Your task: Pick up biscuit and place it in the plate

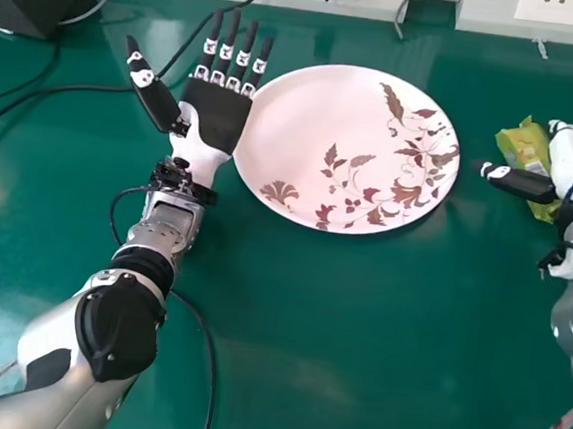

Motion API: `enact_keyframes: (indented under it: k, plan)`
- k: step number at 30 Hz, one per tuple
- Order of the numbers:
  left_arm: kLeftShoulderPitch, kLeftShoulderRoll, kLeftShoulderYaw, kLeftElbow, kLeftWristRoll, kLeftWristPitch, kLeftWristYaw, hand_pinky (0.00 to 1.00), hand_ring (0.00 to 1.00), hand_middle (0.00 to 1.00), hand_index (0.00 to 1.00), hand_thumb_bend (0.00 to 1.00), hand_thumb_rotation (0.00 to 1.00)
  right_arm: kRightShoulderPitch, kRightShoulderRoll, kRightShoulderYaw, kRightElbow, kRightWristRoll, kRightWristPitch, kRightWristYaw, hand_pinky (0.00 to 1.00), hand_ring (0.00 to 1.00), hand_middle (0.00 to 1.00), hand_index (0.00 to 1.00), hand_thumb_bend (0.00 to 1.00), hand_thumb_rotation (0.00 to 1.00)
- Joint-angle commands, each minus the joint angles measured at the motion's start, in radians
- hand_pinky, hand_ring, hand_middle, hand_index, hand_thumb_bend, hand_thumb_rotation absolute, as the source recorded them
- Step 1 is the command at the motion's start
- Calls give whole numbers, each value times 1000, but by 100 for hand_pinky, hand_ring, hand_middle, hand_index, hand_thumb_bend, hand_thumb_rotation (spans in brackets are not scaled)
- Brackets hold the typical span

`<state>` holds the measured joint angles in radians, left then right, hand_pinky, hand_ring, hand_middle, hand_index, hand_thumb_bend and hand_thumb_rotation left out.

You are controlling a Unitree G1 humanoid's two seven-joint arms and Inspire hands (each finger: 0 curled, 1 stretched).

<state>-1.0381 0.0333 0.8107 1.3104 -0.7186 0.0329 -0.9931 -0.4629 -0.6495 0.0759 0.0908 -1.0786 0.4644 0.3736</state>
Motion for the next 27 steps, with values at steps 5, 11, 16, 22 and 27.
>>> enact_keyframes:
  k: [5, 11, 16, 22, 27]
  plan:
    - [12, -1, 1, 9, -6, 13, -5, 100, 93, 96, 97, 100, 53, -25, -16, 30, 81, 29, -15, -76, 86, 88, 100, 100, 100, 45]
    - [12, -1, 0, 9, -4, 7, -1, 100, 93, 95, 97, 100, 51, -44, -2, 43, 148, 44, 8, -145, 84, 87, 100, 100, 100, 44]
    - [11, -2, 1, 9, -5, 8, 0, 100, 93, 96, 98, 99, 50, -50, -6, 56, 187, 62, 21, -183, 84, 87, 100, 100, 100, 46]
    - [11, -2, 1, 9, -6, 11, -1, 100, 92, 95, 98, 99, 50, -51, -16, 70, 193, 77, 23, -189, 84, 87, 100, 100, 100, 45]
    - [11, -2, 0, 8, -5, 4, -6, 99, 92, 94, 99, 99, 50, -52, -38, 84, 204, 92, 6, -176, 86, 88, 100, 100, 100, 45]
